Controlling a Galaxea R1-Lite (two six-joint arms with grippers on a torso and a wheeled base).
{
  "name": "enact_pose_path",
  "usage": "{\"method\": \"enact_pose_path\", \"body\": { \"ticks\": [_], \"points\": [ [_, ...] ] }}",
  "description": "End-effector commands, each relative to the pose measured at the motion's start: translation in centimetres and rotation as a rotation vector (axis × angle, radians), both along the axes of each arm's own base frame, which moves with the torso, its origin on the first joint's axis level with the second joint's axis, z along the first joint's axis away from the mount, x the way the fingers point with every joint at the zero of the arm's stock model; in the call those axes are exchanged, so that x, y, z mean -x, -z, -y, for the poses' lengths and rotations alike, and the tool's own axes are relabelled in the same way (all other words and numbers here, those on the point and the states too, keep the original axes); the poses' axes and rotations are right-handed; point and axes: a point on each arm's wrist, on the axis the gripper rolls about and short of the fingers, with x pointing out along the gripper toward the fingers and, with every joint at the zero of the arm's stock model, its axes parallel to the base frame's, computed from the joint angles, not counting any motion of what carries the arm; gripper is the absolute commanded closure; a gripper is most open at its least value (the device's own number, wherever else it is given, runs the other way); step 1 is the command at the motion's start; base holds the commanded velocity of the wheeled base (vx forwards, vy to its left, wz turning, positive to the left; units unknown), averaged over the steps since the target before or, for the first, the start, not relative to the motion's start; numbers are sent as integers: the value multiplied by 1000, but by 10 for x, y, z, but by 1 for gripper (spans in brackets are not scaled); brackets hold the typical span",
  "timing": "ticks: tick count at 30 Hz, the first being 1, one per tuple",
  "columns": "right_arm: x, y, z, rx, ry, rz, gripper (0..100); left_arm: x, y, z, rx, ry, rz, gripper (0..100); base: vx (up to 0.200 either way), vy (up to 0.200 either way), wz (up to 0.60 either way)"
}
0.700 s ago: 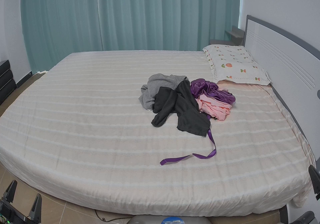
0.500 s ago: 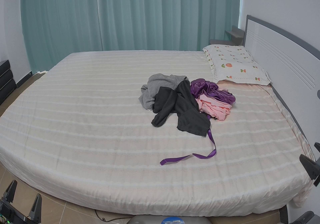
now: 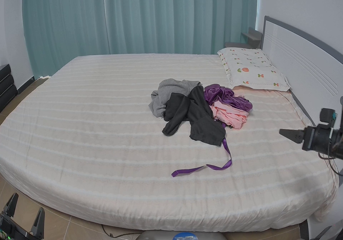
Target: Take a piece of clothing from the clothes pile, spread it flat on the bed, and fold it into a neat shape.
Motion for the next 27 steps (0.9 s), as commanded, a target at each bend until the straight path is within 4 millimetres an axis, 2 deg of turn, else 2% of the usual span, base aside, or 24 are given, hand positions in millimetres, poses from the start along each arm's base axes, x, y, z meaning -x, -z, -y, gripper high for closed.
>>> {"method": "enact_pose_path", "body": {
  "ticks": [1, 4, 5, 7, 14, 18, 22, 27],
  "points": [
    [-202, 119, -86, -91, 89, -188, 0, 0, 5, 0, 0, 0, 1, 0, 0, 0, 0],
    [-226, 141, -101, -107, 105, -194, 0, 0, 5, 0, 0, 0, 1, 0, 0, 0, 0],
    [-226, 141, -101, -107, 105, -194, 0, 0, 5, 0, 0, 0, 1, 0, 0, 0, 0],
    [-235, 158, -112, -100, 124, -206, 0, 0, 5, 0, 0, 0, 1, 0, 0, 0, 0],
    [-253, 190, -127, -117, 135, -223, 0, 0, 5, 0, 0, 0, 1, 0, 0, 0, 0],
    [-262, 201, -130, -151, 155, -230, 0, 0, 5, 0, 0, 0, 1, 0, 0, 0, 0],
    [-262, 203, -134, -165, 155, -234, 0, 0, 5, 0, 0, 0, 1, 0, 0, 0, 0],
    [-269, 220, -137, -167, 158, -244, 0, 0, 5, 0, 0, 0, 1, 0, 0, 0, 0]
  ]
}}
